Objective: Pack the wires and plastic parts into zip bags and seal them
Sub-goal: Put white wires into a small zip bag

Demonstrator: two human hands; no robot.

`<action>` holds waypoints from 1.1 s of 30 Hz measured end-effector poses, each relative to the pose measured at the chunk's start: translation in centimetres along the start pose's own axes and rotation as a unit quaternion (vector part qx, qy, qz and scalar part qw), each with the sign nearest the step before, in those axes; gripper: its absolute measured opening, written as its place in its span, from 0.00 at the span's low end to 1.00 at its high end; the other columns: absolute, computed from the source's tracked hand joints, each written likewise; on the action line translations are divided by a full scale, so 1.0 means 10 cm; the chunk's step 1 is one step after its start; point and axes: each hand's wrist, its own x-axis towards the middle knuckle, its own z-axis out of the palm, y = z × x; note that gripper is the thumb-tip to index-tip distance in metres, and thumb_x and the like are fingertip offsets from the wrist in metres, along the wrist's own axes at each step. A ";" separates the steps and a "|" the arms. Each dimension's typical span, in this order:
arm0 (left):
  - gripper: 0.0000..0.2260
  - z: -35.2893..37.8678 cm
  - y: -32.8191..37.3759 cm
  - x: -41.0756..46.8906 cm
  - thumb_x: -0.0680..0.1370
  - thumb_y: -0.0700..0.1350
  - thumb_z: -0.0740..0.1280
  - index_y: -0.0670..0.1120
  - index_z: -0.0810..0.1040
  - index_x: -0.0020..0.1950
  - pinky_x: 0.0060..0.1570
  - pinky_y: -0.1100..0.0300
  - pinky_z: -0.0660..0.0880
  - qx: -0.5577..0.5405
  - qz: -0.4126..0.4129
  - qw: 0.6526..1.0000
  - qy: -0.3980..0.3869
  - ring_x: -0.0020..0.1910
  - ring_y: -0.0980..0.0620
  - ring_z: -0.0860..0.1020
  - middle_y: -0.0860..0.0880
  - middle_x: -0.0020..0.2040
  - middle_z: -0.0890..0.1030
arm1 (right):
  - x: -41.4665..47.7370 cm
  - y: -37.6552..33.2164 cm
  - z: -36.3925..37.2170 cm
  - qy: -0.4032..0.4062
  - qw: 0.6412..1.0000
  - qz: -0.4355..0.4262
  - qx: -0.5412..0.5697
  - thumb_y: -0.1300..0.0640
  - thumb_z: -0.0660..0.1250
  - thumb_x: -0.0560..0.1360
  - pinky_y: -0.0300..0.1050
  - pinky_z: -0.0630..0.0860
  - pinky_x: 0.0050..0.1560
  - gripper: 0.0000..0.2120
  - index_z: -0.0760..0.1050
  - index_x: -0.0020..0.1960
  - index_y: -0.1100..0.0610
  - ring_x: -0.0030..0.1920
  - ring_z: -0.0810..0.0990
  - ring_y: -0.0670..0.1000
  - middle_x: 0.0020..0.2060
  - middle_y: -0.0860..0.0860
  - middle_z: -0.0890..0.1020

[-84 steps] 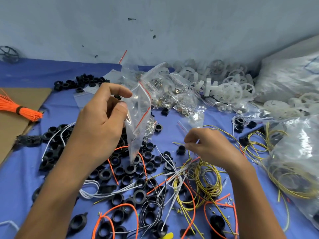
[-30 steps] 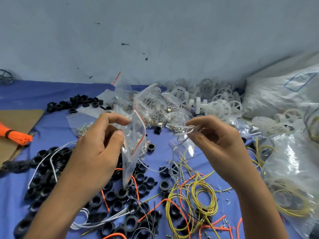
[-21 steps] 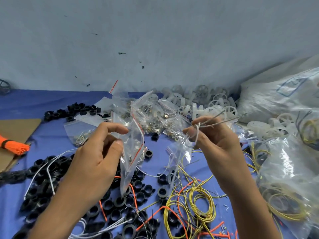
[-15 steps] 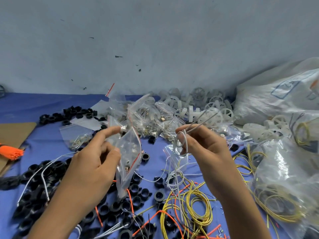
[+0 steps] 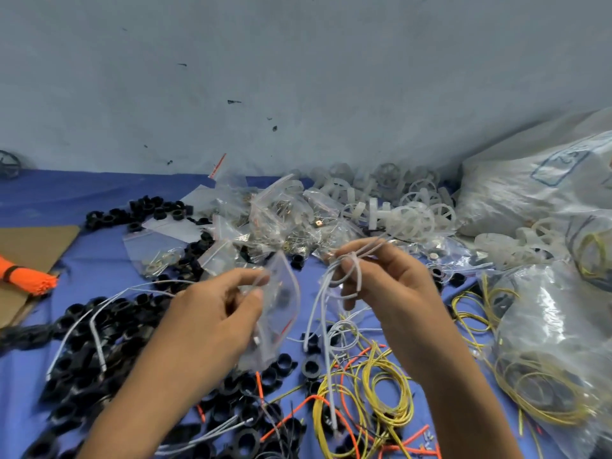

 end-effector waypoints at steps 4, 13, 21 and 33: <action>0.10 0.04 0.02 -0.03 0.81 0.49 0.65 0.64 0.77 0.59 0.40 0.48 0.76 -0.028 0.010 0.998 -0.049 0.36 0.46 0.80 0.49 0.37 0.80 | 0.00 0.01 0.03 -0.024 1.000 -0.010 0.004 0.55 0.70 0.73 0.40 0.76 0.38 0.05 0.83 0.46 0.53 0.36 0.76 0.49 0.38 0.52 0.83; 0.11 0.08 0.09 -0.06 0.80 0.47 0.65 0.63 0.78 0.58 0.40 0.49 0.77 -0.035 0.048 0.997 -0.040 0.33 0.50 0.78 0.52 0.37 0.80 | -0.04 0.18 0.24 -0.099 0.947 -0.019 -0.304 0.50 0.69 0.73 0.38 0.72 0.50 0.08 0.81 0.50 0.39 0.62 0.74 0.38 0.56 0.37 0.76; 0.10 0.10 0.17 -0.13 0.80 0.47 0.64 0.62 0.78 0.57 0.38 0.55 0.75 -0.055 0.065 0.992 -0.092 0.34 0.49 0.77 0.50 0.39 0.79 | -0.09 0.32 0.39 -0.013 0.763 0.001 -0.646 0.42 0.61 0.77 0.48 0.65 0.38 0.17 0.78 0.41 0.52 0.43 0.76 0.52 0.38 0.48 0.77; 0.13 0.09 0.11 -0.06 0.76 0.55 0.62 0.64 0.76 0.59 0.44 0.41 0.78 -0.081 0.034 0.996 -0.020 0.34 0.46 0.80 0.49 0.37 0.80 | -0.21 -0.14 0.31 -0.079 0.874 -0.088 -0.471 0.46 0.60 0.76 0.32 0.66 0.51 0.07 0.77 0.48 0.43 0.53 0.71 0.41 0.47 0.38 0.76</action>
